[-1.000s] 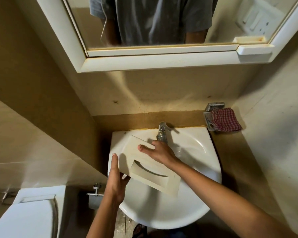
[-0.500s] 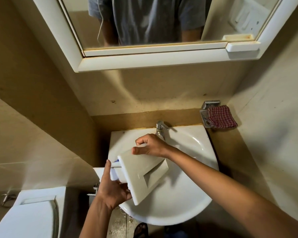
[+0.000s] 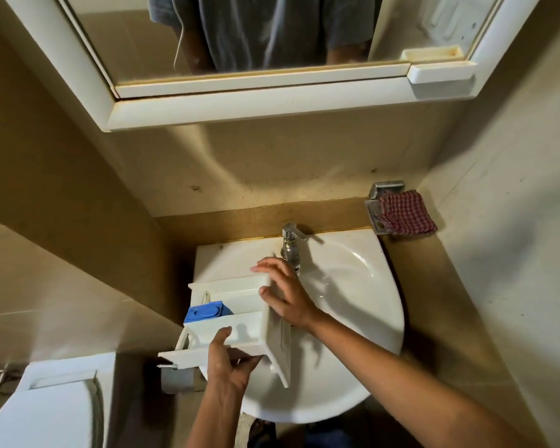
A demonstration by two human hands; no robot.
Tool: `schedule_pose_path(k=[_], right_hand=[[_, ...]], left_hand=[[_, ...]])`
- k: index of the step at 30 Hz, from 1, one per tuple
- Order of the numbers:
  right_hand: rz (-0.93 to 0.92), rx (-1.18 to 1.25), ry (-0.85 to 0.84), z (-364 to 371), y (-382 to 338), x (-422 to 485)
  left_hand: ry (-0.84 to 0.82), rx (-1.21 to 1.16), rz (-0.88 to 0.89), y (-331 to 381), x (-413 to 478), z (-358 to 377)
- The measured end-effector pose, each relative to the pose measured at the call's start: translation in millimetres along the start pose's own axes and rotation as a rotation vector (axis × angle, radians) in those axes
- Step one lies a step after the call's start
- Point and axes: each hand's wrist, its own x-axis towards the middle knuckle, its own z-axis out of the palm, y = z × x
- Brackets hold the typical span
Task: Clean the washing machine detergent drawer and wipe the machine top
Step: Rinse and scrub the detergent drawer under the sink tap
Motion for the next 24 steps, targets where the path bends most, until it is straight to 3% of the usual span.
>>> schedule_pose_path(k=[2,4,8,14,19,24], right_hand=[[0.195,0.171,0.165,2,10,-14],[0.381,0.33,0.217,6,19,-29],[0.385,0.366,0.237,11,32,-36],[0.692,0.551,0.571,9,44,-34],[0.879,0.688,0.393,3,59,-15],[0.834,0.617,0.269,9,58,-12]], left_hand=[[-0.018,-0.058,0.005,-7,2,4],[-0.042,-0.127,0.014,-14,5,9],[-0.033,-0.198,0.006,-31,7,22],[0.03,-0.245,0.023,-52,2,23],[0.035,-0.21,0.026,-61,3,22],[0.057,-0.214,0.023,-66,-1,24]])
